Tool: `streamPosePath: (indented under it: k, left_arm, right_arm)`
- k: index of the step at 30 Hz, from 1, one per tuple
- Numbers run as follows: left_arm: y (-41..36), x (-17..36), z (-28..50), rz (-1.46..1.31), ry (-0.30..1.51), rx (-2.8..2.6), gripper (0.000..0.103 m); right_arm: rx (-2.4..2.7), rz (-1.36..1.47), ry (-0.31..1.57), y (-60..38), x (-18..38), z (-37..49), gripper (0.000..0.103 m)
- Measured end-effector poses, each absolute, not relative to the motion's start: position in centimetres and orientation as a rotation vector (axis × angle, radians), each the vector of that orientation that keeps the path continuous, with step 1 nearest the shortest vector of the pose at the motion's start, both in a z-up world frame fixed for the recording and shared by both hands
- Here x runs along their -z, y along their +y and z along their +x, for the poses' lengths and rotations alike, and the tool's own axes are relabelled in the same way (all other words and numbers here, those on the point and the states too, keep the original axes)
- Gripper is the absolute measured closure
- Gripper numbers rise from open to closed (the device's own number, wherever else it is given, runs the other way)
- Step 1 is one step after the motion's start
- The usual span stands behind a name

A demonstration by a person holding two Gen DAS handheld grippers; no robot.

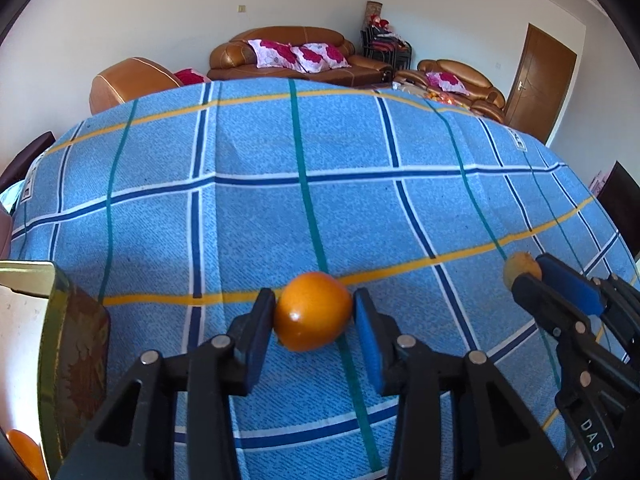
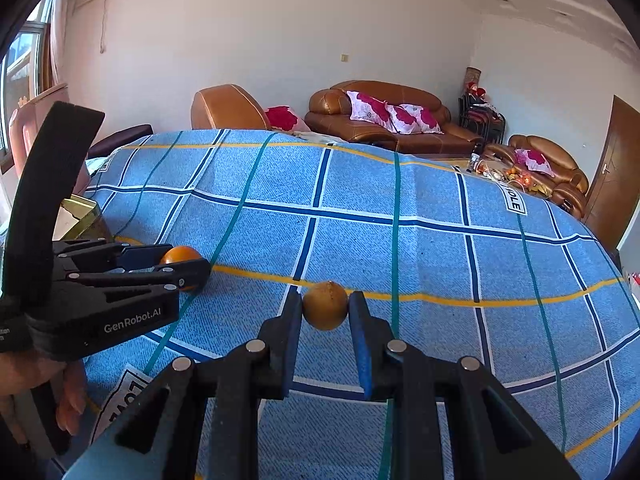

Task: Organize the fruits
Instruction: 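Lift and carry the mandarin and tan fruit toward the gold tray with both tools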

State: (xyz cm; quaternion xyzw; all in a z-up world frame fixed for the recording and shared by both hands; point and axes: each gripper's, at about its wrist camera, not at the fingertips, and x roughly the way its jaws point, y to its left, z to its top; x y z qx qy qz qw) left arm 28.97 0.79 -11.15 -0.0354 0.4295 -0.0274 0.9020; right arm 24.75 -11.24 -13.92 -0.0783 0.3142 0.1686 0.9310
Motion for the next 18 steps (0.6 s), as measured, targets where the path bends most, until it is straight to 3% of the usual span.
streamPosePath:
  k: [3,18]
  left_arm:
    - [0.4,11.0,28.5,-0.059,0.878,0.048,0.065]
    - [1.1,9.2,26.3,-0.077,0.764,0.045,0.065]
  right_arm:
    - [-0.351,-0.16,0.646,-11.2,14.0,24.7,0.077]
    - [-0.374,-0.14,0.574,-11.6,13.3,23.1,0.077]
